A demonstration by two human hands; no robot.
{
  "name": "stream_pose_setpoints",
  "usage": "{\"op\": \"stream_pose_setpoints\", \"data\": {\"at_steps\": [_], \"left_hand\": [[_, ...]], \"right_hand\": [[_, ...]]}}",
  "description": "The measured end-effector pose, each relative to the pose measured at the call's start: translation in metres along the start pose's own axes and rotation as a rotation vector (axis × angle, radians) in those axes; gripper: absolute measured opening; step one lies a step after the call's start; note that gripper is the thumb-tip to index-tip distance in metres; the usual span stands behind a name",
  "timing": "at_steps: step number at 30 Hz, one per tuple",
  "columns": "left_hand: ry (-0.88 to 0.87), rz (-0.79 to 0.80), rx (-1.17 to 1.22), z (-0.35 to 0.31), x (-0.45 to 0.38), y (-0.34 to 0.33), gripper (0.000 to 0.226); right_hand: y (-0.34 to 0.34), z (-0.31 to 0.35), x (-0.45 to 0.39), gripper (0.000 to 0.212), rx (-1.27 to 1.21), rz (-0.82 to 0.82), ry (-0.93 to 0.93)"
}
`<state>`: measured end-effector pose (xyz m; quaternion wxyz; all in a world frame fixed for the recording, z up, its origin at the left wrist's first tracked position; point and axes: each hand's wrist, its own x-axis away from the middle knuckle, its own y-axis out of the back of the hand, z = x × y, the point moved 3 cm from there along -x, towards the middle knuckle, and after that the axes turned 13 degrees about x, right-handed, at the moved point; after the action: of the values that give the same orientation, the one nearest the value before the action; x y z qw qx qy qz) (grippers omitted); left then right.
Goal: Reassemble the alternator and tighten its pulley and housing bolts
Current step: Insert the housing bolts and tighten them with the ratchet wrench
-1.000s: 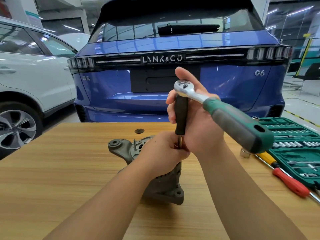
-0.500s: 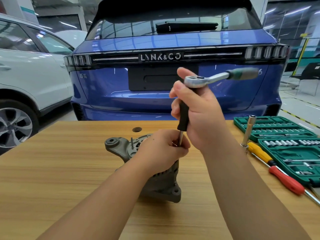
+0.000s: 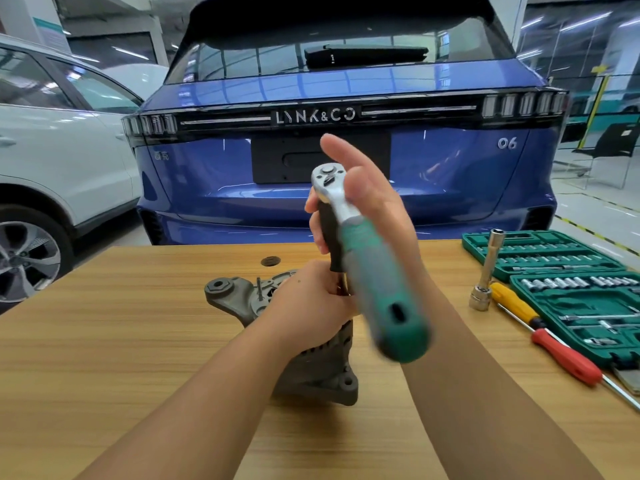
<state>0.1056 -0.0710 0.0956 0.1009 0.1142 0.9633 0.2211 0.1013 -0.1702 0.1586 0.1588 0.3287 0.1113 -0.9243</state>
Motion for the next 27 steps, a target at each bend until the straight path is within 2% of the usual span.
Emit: {"op": "stream_pose_setpoints", "data": {"at_steps": [1, 3, 6, 8, 11, 13, 16, 19, 21, 25, 27], "left_hand": [[0.007, -0.021, 0.007, 0.001, -0.003, 0.000, 0.024], [-0.036, 0.005, -0.049, -0.003, -0.005, -0.002, 0.016], [-0.121, 0.056, -0.156, -0.009, -0.003, -0.005, 0.021], [-0.111, 0.067, -0.095, -0.009, -0.003, -0.006, 0.009], [-0.091, 0.046, -0.060, -0.005, -0.006, -0.005, 0.014], [-0.108, 0.048, -0.029, -0.005, -0.006, -0.005, 0.019], [-0.112, 0.042, -0.031, -0.005, -0.007, -0.005, 0.014], [-0.107, 0.035, -0.008, -0.006, -0.005, -0.005, 0.009], [-0.105, 0.032, 0.002, -0.005, -0.004, -0.004, 0.010], [-0.114, 0.032, -0.015, 0.000, -0.006, -0.003, 0.010], [-0.122, 0.035, -0.004, 0.001, -0.007, -0.003, 0.015]], "right_hand": [[-0.002, 0.000, 0.001, 0.068, 0.067, -0.020, -0.003], [-0.007, 0.002, 0.004, 0.063, 0.191, -0.114, 0.006], [-0.004, 0.006, 0.002, 0.026, 0.384, -0.308, 0.031], [0.006, 0.006, -0.001, 0.019, 0.345, -0.376, -0.032], [0.016, 0.004, -0.003, 0.015, 0.106, -0.271, -0.116], [0.016, 0.002, -0.004, 0.031, 0.005, -0.187, -0.067], [0.017, 0.002, -0.004, 0.036, 0.103, -0.188, 0.130], [0.016, -0.002, -0.006, 0.041, 0.177, -0.137, 0.215], [0.018, -0.005, -0.008, 0.044, 0.142, -0.106, 0.195], [0.022, -0.002, -0.009, 0.040, -0.173, 0.052, 0.085], [0.021, 0.000, -0.007, 0.039, -0.203, 0.042, 0.047]]}}
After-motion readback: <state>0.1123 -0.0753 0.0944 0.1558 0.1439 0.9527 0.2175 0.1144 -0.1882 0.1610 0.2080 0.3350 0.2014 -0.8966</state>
